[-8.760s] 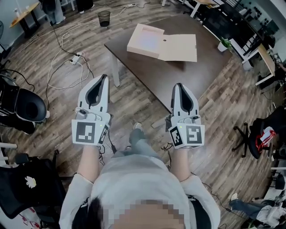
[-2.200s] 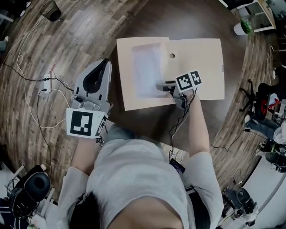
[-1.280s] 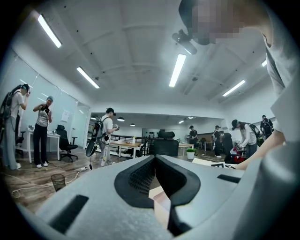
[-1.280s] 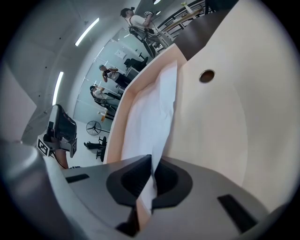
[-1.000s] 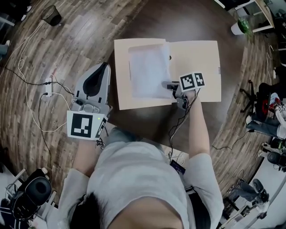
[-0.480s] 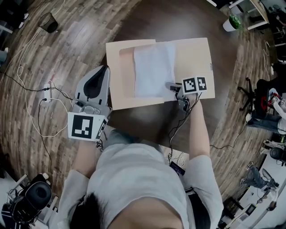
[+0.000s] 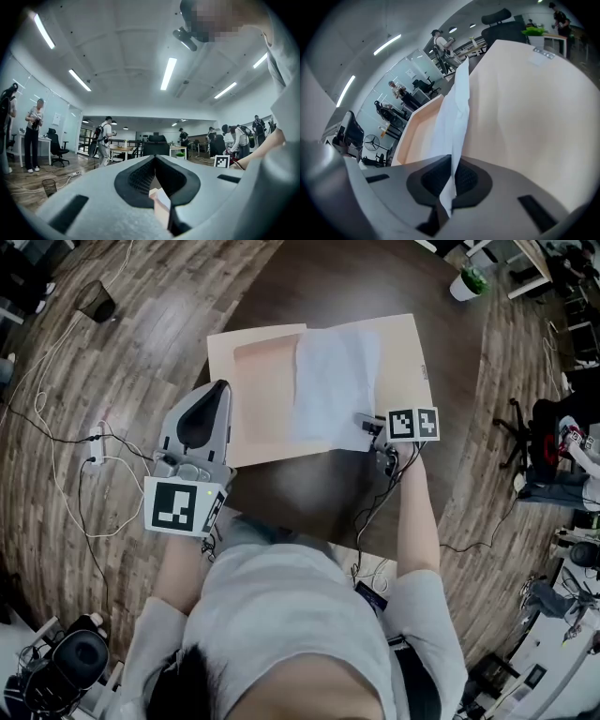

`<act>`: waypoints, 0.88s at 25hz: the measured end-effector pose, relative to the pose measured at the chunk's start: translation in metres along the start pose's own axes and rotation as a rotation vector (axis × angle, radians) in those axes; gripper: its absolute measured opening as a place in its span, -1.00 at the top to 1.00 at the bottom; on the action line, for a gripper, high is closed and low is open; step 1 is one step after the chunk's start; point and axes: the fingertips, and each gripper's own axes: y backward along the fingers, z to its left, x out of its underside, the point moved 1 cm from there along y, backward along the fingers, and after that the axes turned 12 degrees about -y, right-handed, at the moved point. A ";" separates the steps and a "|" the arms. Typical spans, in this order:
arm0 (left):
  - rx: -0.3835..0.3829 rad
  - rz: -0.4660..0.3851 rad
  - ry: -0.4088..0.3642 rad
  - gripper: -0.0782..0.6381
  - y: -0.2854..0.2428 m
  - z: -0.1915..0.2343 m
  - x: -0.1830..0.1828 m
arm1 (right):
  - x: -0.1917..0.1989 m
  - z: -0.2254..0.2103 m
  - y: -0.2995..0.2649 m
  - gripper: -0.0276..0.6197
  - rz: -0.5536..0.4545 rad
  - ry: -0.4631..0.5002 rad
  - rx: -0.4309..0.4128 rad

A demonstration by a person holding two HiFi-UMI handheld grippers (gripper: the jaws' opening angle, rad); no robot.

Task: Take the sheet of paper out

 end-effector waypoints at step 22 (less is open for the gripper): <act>0.040 -0.069 -0.036 0.76 0.007 -0.070 -0.052 | 0.008 0.004 0.100 0.87 -0.297 0.086 0.043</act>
